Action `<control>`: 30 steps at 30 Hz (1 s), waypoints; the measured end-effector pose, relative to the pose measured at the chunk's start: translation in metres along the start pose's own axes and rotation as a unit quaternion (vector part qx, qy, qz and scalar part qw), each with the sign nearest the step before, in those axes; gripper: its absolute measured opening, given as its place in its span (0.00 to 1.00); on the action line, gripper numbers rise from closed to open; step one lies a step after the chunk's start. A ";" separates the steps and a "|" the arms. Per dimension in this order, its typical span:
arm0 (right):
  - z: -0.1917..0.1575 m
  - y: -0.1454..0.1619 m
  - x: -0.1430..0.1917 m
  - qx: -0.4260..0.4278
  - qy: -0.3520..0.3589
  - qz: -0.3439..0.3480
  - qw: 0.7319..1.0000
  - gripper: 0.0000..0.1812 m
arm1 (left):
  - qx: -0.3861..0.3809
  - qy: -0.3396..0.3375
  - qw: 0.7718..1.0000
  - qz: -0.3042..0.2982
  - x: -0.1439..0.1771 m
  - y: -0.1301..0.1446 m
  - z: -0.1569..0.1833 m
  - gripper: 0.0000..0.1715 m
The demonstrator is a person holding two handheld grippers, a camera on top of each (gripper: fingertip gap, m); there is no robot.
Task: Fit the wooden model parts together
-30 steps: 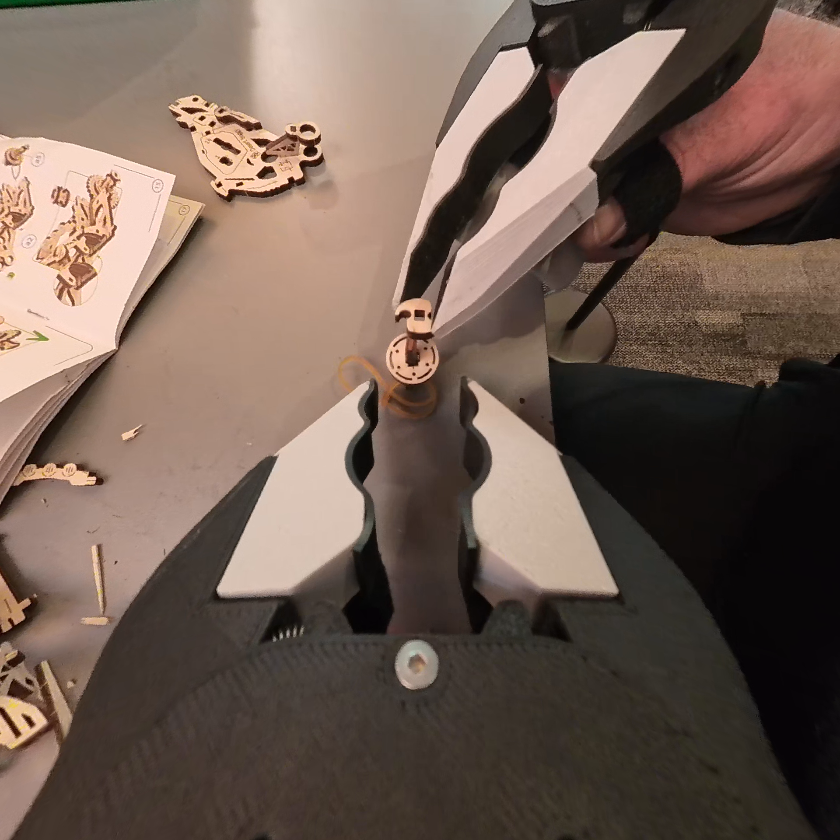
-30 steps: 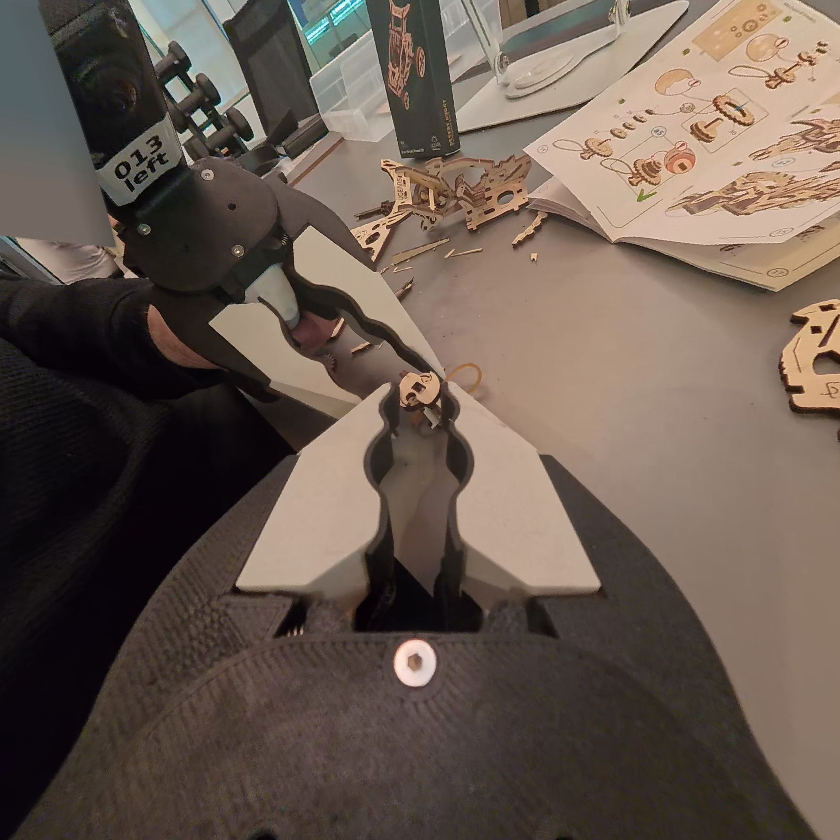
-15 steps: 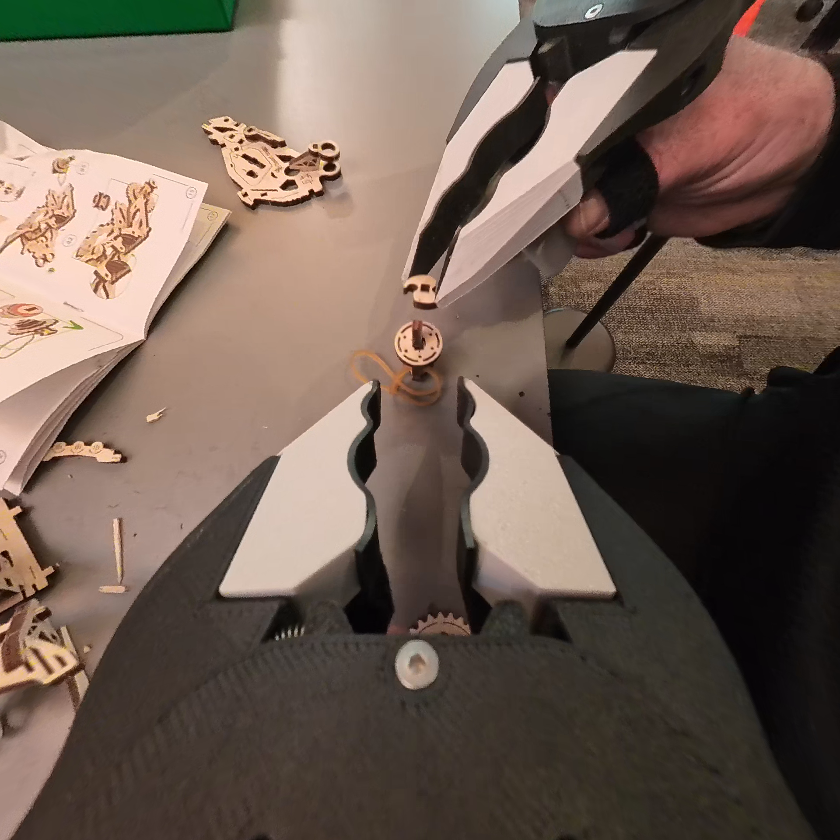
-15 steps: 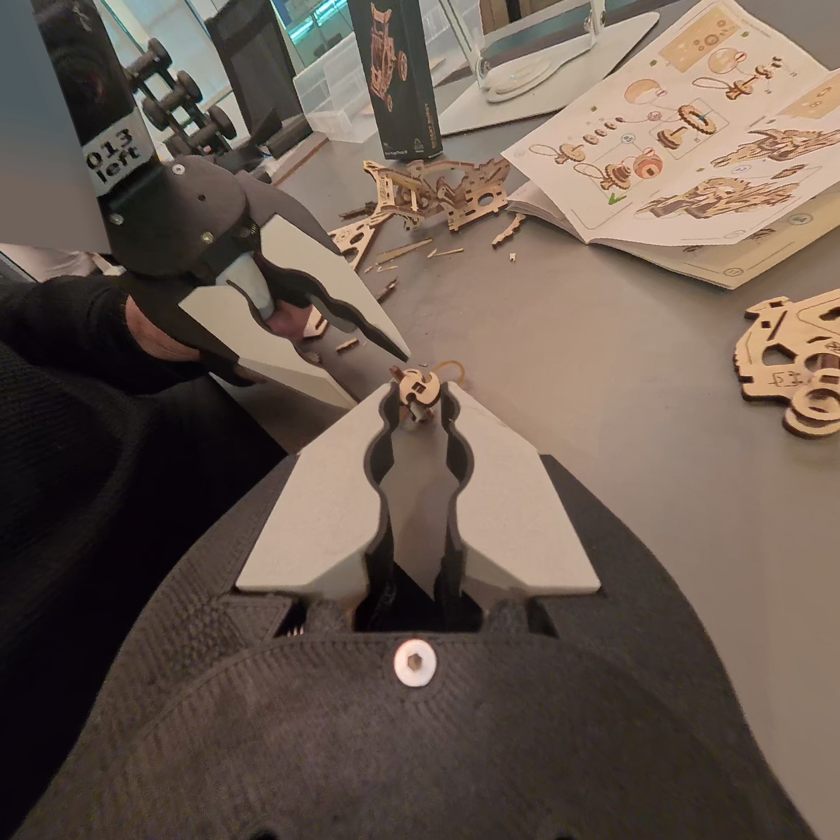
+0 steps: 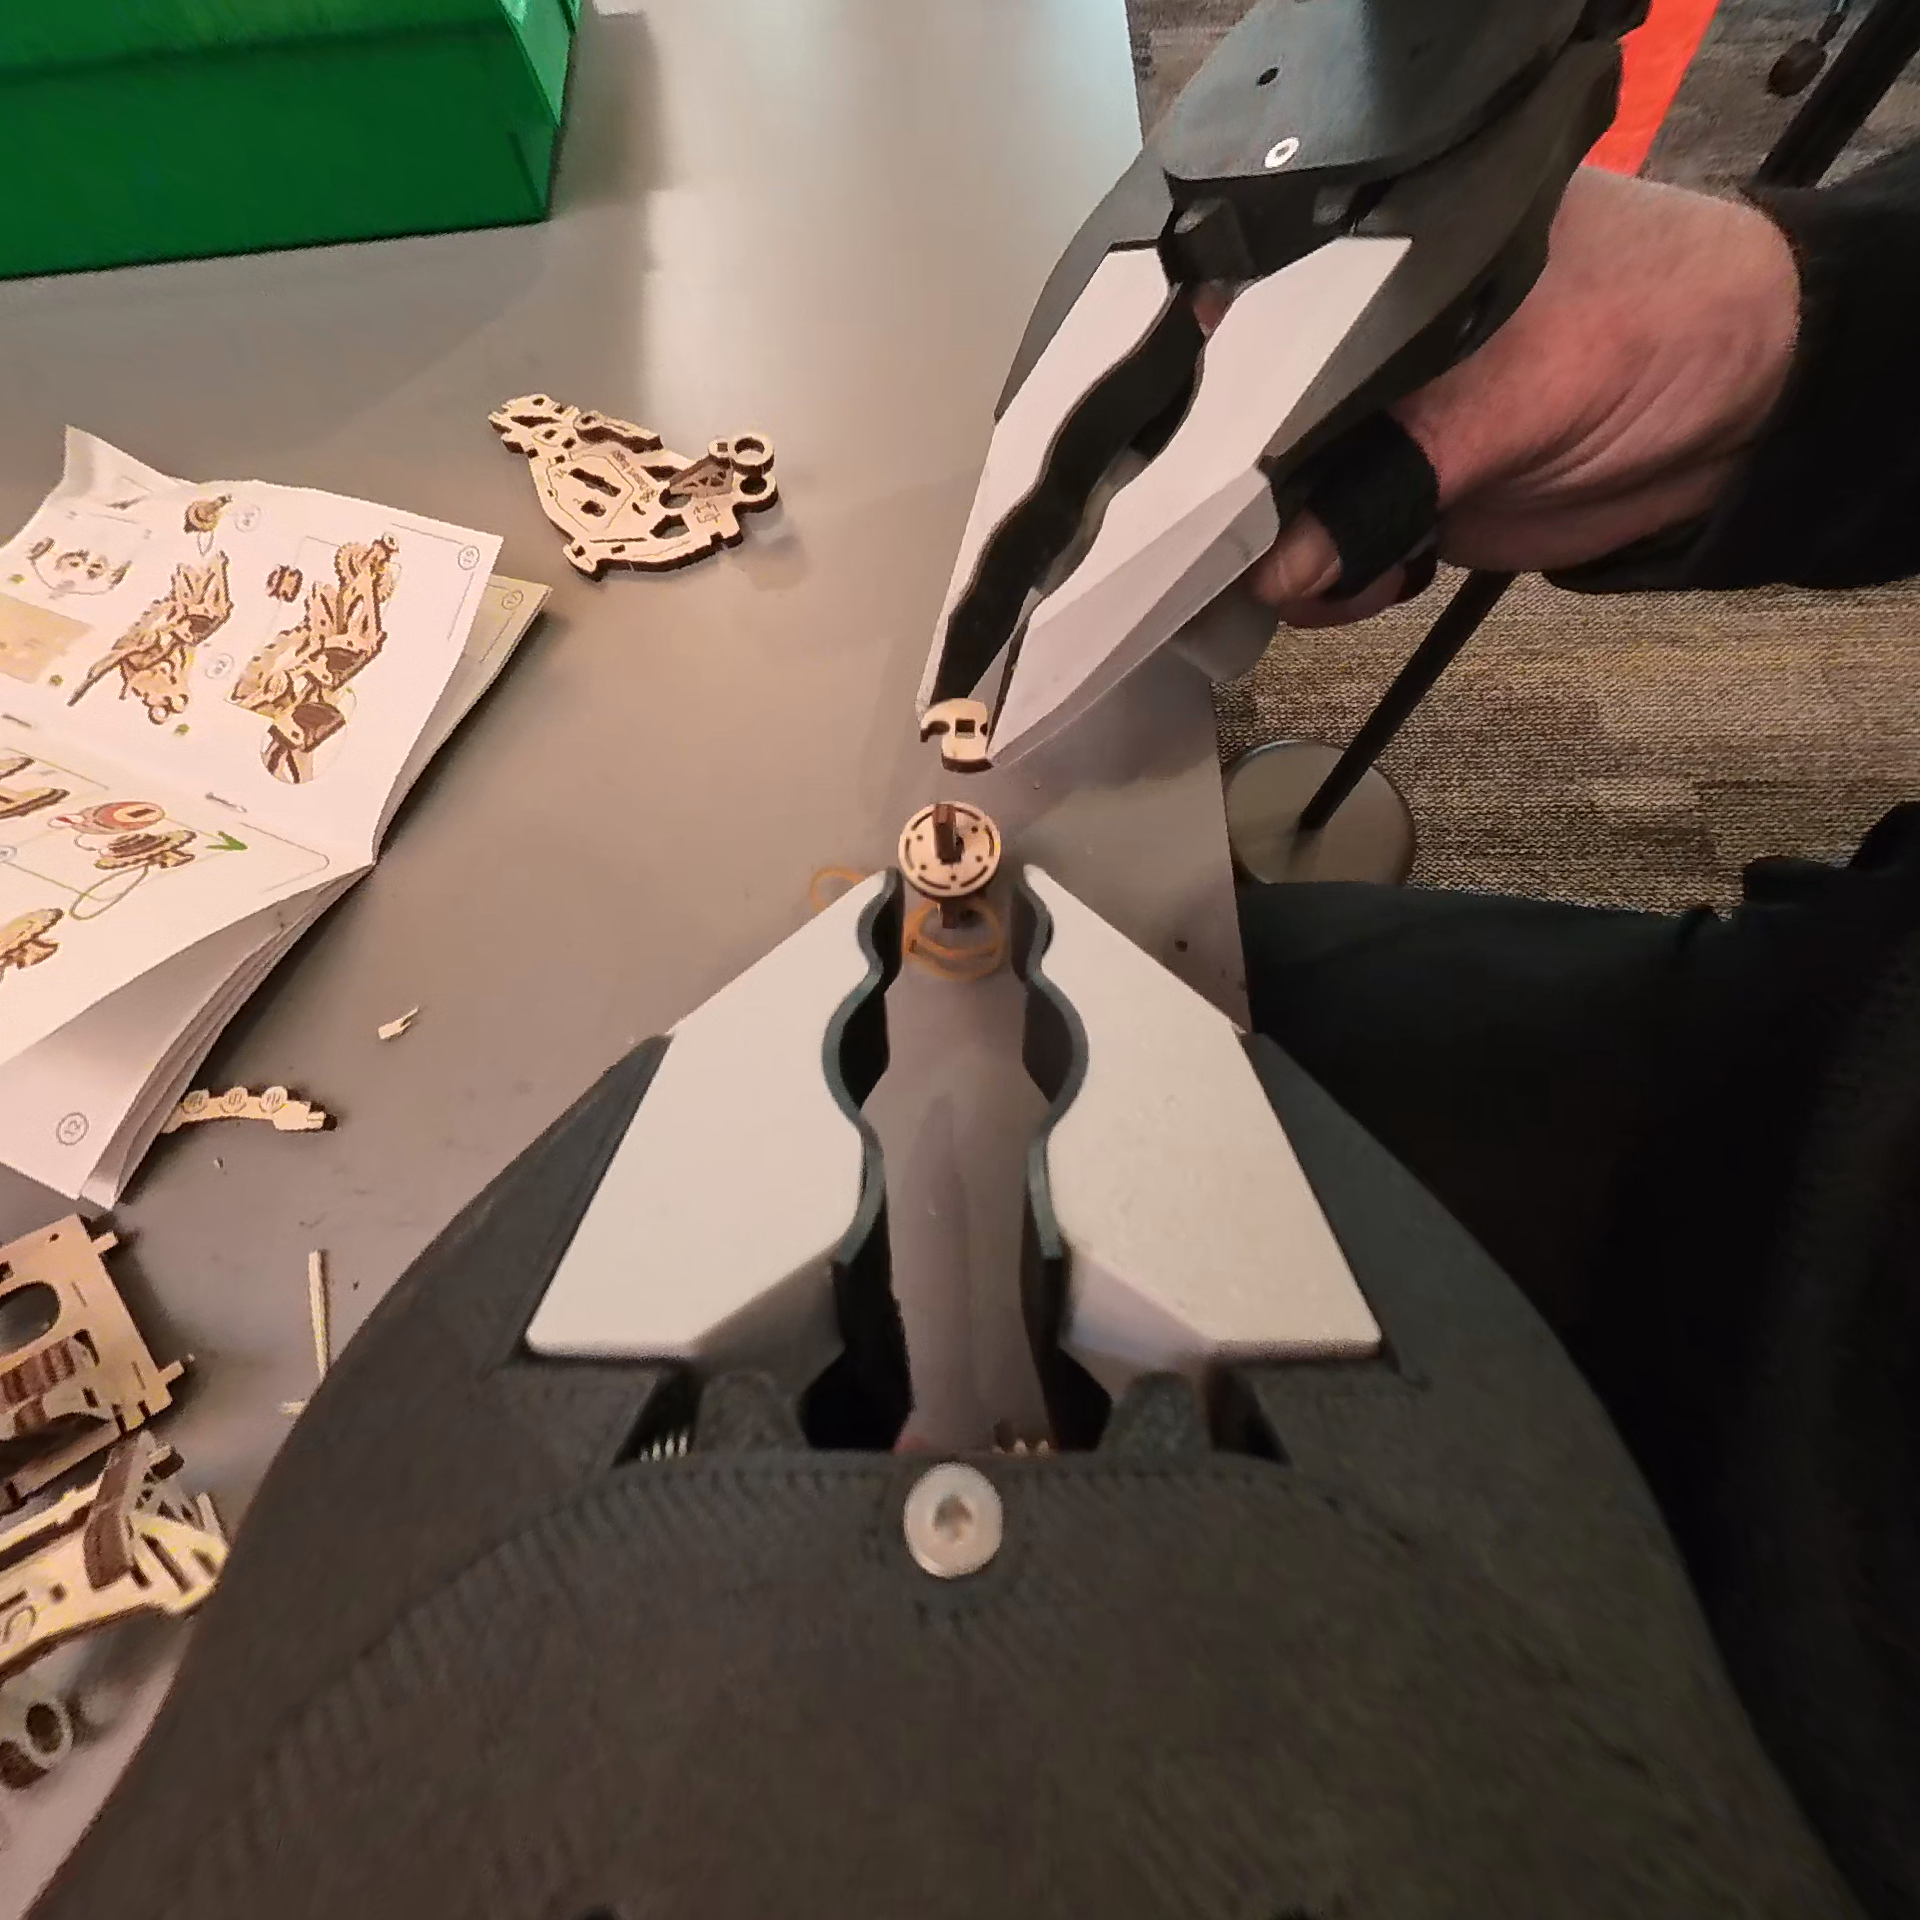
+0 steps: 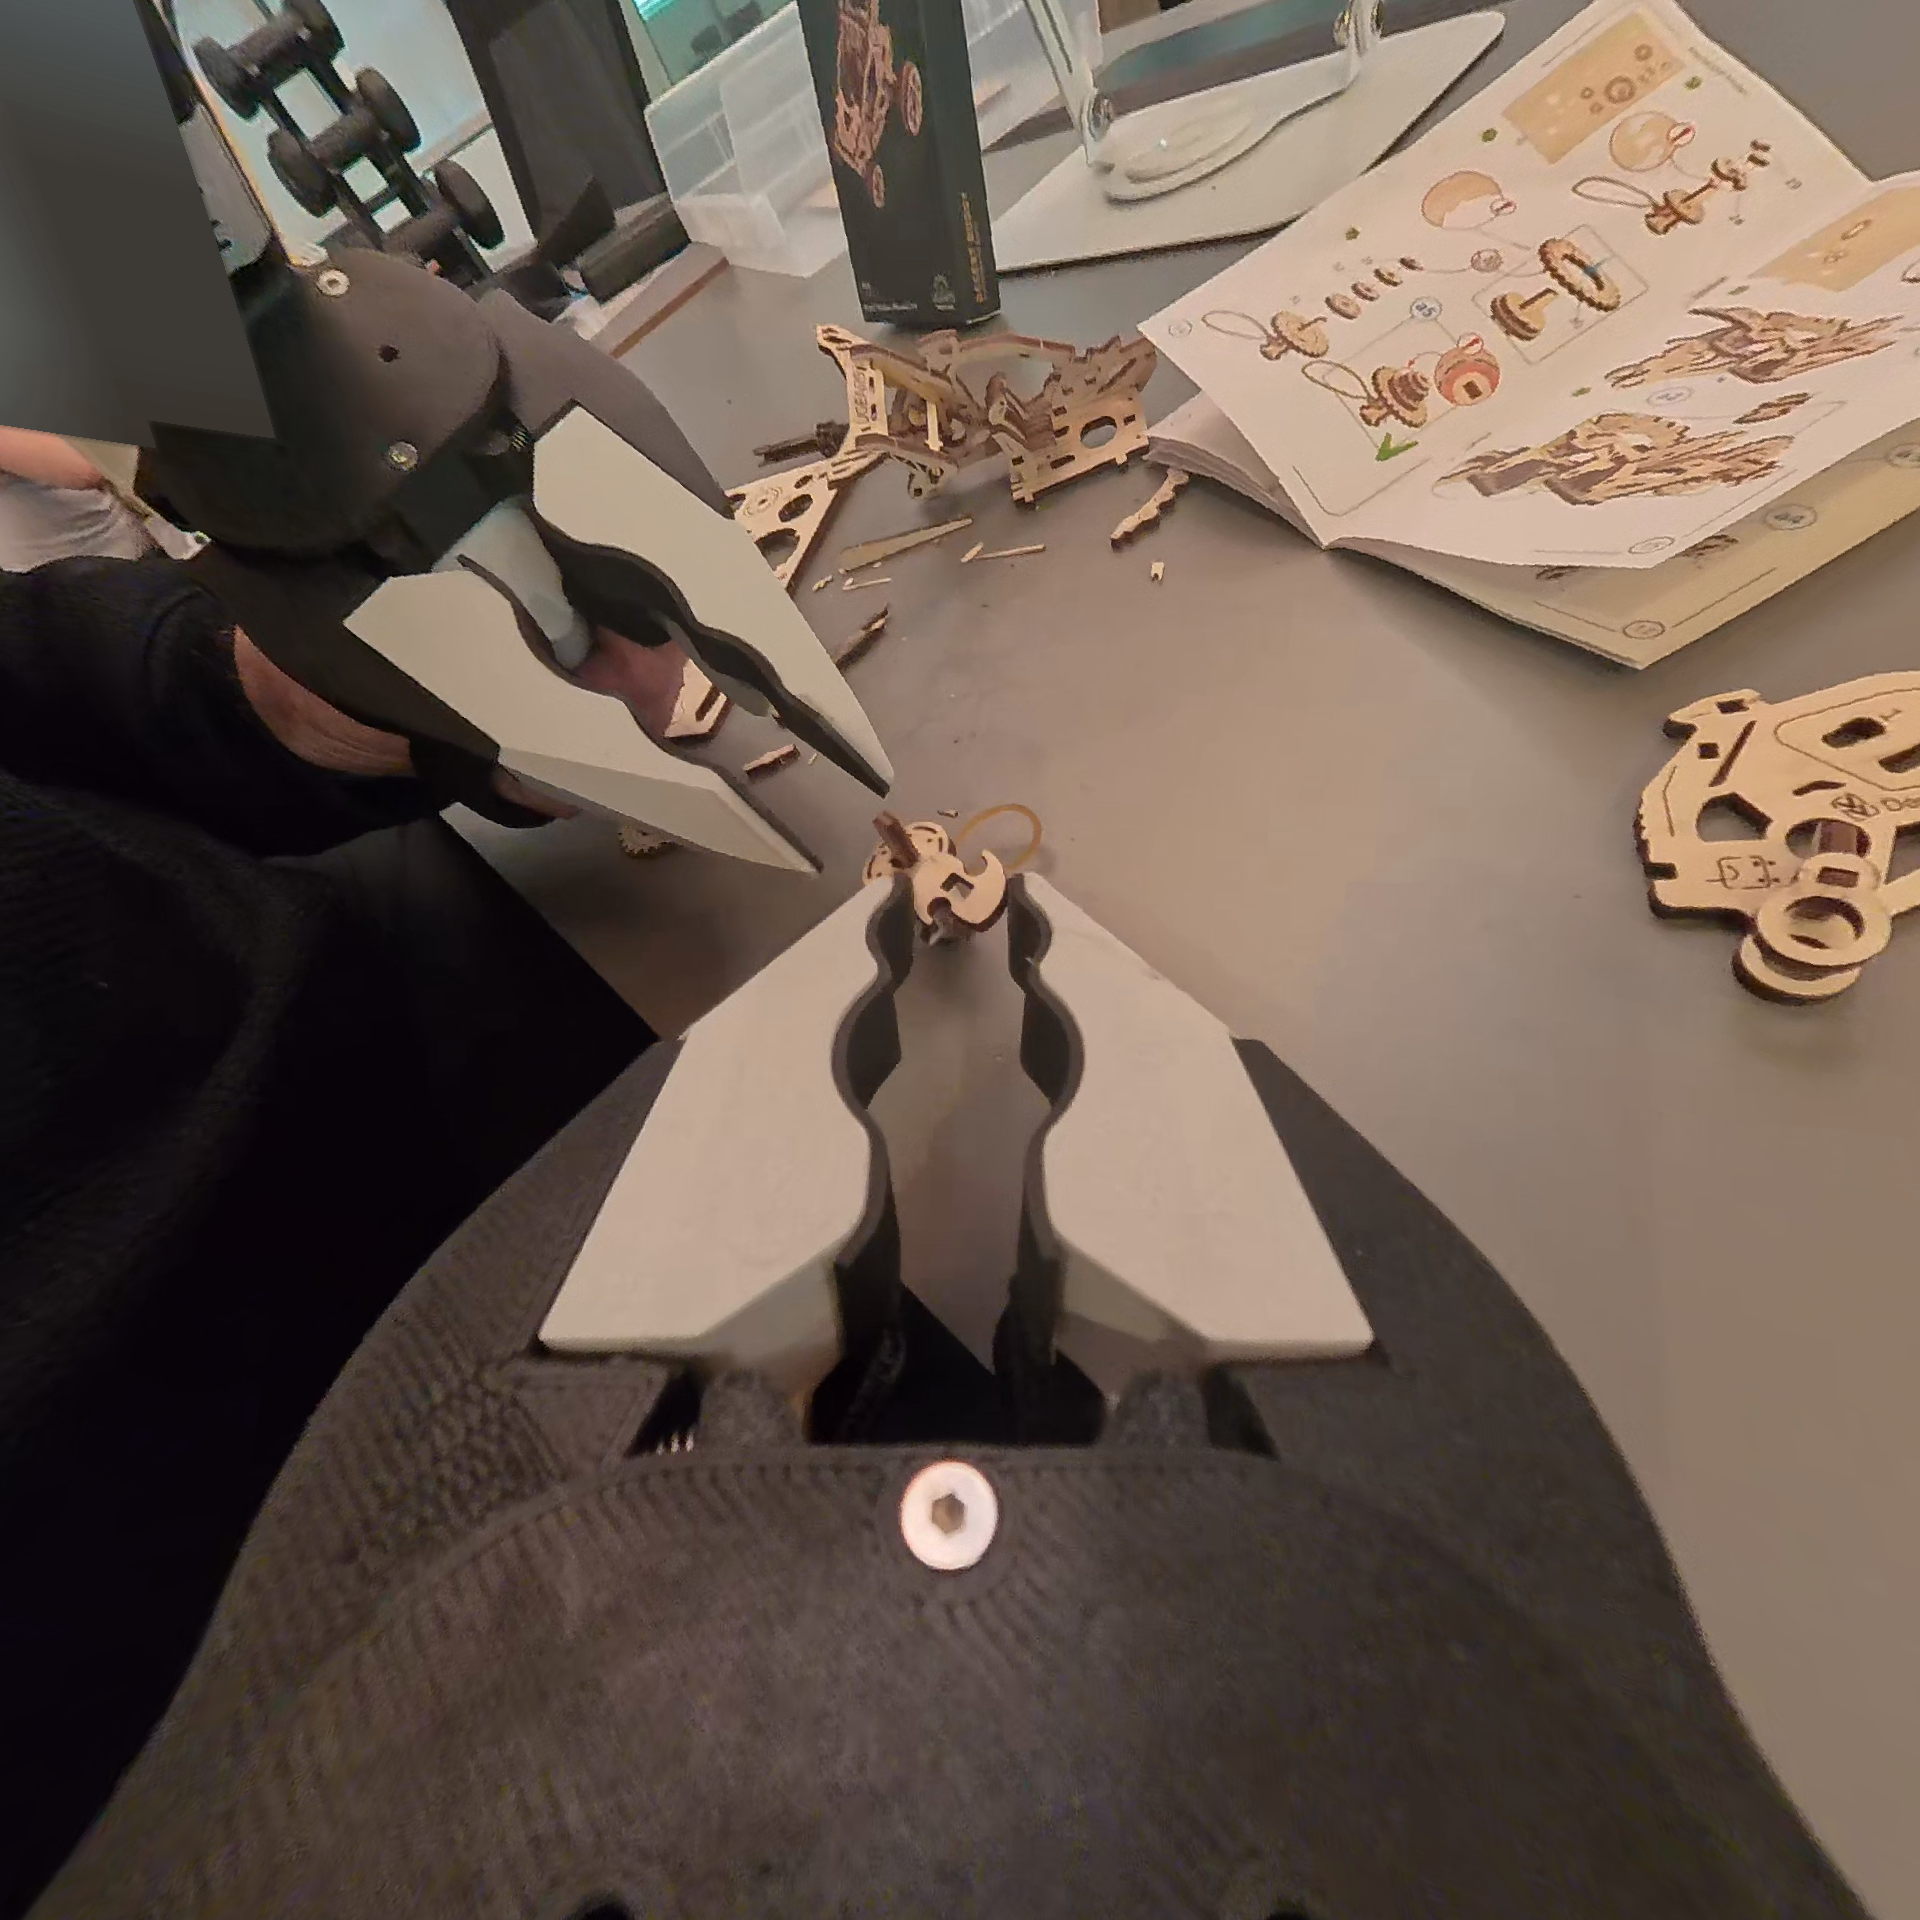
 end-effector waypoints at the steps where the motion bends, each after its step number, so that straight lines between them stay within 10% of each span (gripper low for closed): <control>1: -0.002 -0.001 -0.001 0.000 -0.003 0.002 1.000 0.08 | 0.000 0.001 1.000 0.002 0.000 -0.001 0.000 0.10; 30: -0.019 -0.005 -0.014 -0.005 0.033 0.017 0.999 0.08 | 0.073 0.045 0.995 0.041 0.009 0.000 -0.008 0.02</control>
Point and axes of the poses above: each gripper's, where its closed fingertips meet, x back along the fingers, y out of its underside, z = x × y across the jaws, the point moved 5 cm from there along x, back along the fingers, and after that the axes turned 7 degrees about -x, right-handed, at the moved point
